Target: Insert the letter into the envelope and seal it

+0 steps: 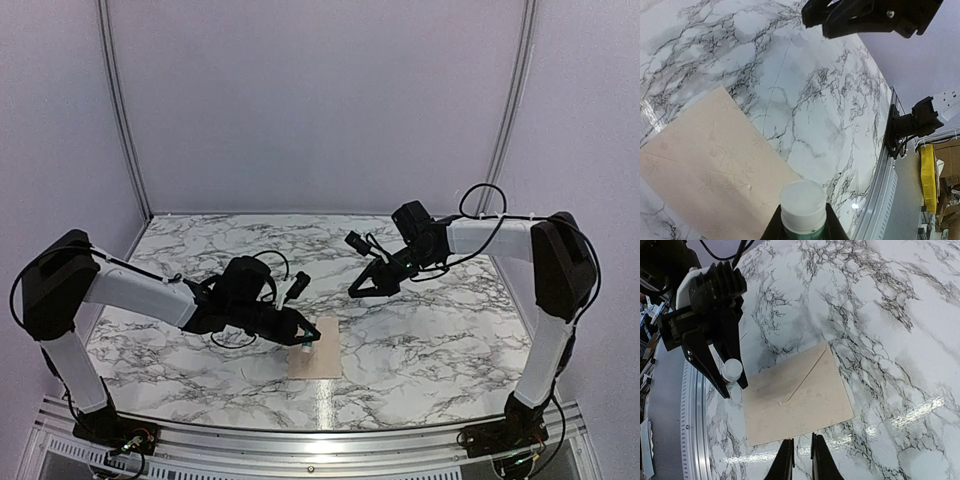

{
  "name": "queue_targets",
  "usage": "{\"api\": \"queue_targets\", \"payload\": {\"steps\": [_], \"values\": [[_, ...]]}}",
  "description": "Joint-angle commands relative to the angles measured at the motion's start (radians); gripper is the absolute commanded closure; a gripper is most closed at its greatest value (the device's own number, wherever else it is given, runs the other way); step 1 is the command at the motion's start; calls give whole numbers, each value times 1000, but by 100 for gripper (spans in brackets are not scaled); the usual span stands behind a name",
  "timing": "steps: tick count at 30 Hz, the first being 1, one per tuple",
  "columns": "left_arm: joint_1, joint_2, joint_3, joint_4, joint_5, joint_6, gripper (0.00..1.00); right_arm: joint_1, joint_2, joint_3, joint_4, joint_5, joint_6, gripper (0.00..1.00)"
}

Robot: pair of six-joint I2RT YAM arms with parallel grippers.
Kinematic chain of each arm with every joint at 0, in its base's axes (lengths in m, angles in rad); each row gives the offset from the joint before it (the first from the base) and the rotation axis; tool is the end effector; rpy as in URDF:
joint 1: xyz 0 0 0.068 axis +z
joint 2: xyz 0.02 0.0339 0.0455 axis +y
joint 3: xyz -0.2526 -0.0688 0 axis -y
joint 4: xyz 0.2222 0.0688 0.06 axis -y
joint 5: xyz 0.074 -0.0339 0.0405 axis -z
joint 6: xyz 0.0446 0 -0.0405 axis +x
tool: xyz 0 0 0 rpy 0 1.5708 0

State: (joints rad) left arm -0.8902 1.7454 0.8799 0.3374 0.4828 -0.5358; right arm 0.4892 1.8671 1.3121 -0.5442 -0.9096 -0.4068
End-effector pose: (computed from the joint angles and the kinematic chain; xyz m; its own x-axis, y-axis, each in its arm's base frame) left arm 0.2052 -0.2863 0.1748 -0.7529 0.2113 -0.6233 0.6470 0.4112 -0.6421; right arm 0.3015 0.2004 0.1987 -0.4828 -0.5323 -0.6954 -0.8668 0.1774 0.4660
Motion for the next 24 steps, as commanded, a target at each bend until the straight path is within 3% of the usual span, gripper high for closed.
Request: {"api": "queue_targets", "payload": {"steps": [1, 24], "values": [[-8, 59, 15, 9, 15, 2, 100, -5, 1, 18, -23, 0, -22, 90], [7, 233, 74, 17, 33, 8, 100, -4, 61, 4, -26, -38, -22, 90]]}}
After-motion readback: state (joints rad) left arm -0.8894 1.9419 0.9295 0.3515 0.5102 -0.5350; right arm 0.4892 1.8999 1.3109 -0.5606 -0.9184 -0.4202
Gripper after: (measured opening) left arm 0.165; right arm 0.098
